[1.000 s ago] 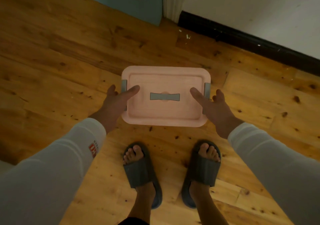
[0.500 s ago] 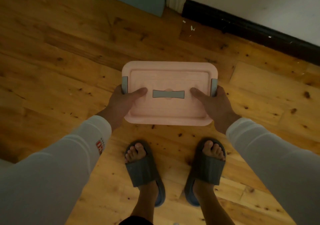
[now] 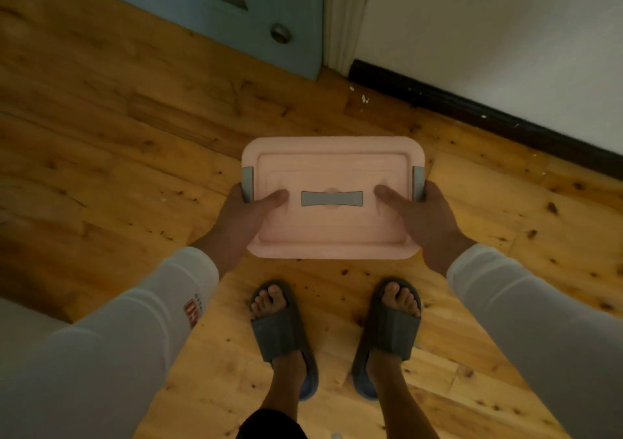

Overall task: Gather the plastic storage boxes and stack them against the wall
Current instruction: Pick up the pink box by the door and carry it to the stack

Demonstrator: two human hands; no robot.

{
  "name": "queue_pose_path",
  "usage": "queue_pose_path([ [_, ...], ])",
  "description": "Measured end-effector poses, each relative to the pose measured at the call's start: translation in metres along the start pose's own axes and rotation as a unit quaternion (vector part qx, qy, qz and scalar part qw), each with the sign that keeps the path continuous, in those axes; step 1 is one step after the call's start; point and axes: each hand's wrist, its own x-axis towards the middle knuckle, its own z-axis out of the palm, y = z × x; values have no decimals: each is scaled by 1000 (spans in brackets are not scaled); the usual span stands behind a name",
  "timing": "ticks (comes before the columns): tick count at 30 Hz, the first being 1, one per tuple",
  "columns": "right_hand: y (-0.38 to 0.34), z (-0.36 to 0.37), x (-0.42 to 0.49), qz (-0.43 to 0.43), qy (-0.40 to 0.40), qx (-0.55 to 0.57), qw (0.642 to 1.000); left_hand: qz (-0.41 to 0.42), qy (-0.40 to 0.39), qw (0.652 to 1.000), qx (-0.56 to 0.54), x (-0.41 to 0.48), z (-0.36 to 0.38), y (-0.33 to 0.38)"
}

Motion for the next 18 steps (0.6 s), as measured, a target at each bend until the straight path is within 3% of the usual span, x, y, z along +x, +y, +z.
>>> queue_pose_path([
  [10, -79, -65, -83, -28, 17, 39, 999, 93, 19, 995, 17, -102, -4, 80],
  [18, -110, -120, -148, -27, 33, 68, 997, 114, -13, 993, 31, -184, 0, 124],
])
